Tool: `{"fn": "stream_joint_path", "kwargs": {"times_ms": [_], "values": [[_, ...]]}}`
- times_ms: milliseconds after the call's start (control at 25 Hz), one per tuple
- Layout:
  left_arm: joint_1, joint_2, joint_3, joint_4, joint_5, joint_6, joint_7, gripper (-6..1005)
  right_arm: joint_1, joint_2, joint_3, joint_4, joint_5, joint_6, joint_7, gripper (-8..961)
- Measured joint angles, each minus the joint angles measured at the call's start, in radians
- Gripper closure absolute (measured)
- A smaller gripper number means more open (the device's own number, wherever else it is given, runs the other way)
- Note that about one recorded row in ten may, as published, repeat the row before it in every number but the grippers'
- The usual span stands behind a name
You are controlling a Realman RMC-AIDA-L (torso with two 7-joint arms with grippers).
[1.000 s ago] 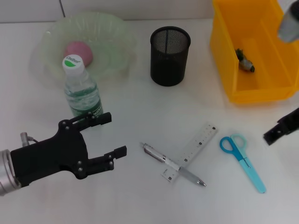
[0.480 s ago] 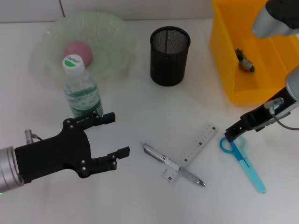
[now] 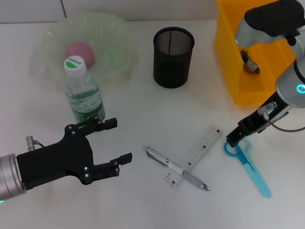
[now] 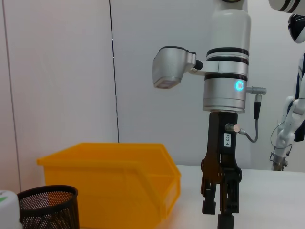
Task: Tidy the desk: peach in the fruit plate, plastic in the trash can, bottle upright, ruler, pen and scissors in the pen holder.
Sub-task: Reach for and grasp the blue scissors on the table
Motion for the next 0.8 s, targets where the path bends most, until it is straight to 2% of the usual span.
{"fn": "stream_joint_path", "kwargs": {"times_ms": [320,520,760,800], "values": [[0.003,-0.001,-0.004,-0.001,0.000,-0.001,0.000,200,0.008,0.001,-0.017,0.061,0.008,0.040,0.001,229],[0.005,-0.002,-0.005,-0.001,0.000,-0.001,0.000,200,0.028,0.001,-0.011,0.131,0.032,0.061,0.003,451],[0.007,-0.002,-0.005,-0.001,0.000,-0.002,-0.001,200,0.032,0.002,-0.014,0.170,0.039,0.091,0.004,633],[0.007,-0.002,-0.005,-0.001,0.000,-0.002,-0.001,200,0.032,0.002,-0.013,0.176,0.039,0.094,0.004,637]]}}
